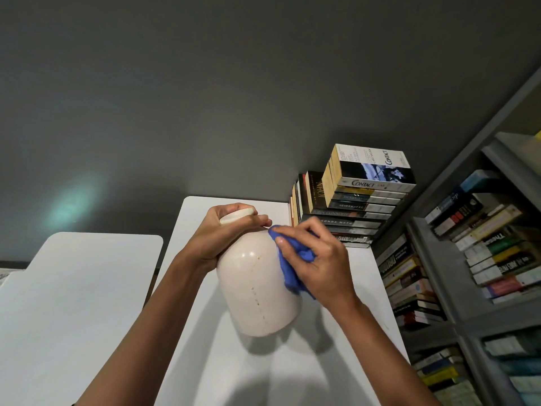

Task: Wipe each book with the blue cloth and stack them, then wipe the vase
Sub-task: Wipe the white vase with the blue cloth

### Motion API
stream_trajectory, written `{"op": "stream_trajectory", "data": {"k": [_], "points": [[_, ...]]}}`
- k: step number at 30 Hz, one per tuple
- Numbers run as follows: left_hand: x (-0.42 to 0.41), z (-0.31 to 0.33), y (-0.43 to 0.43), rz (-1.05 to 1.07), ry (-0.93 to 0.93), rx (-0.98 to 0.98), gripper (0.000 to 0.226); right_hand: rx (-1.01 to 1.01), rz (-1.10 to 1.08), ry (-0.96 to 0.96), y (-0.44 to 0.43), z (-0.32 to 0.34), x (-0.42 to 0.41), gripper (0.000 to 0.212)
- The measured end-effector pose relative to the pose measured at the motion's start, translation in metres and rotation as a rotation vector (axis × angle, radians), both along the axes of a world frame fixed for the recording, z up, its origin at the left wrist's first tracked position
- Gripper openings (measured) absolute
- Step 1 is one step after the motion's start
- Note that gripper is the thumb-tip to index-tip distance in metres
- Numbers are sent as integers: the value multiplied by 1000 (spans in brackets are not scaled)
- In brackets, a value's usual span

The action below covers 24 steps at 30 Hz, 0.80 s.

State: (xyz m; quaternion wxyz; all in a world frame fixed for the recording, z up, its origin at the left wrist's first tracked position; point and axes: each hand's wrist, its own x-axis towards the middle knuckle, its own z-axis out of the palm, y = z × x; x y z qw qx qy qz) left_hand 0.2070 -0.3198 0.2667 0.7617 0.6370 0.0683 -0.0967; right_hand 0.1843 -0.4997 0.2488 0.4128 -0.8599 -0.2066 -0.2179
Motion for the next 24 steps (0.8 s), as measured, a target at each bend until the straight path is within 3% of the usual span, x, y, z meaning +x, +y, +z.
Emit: {"op": "stream_trajectory", "data": {"k": [6, 10, 12, 15, 19, 21, 24], "points": [[-2, -1, -3, -26, -13, 10, 24, -91, 123, -66, 15, 12, -14, 16], [-5, 0, -2, -20, -31, 59, 32, -60, -10, 3, 4, 6, 3, 19], [-5, 1, -2, -10, -16, 32, 33, -63, 25, -19, 9, 8, -6, 19], [-6, 5, -4, -1, 4, -9, 23, -111, 135, -76, 13, 12, -15, 20], [-6, 7, -4, 23, -6, 1, 15, -34, -1, -3, 5, 11, 5, 23], [-4, 6, -3, 6, 1, -12, 14, -43, 40, -22, 11, 11, -2, 21], [-2, 4, 1, 0, 12, 12, 36, -128, 137, -66, 12, 12, -10, 21]]}}
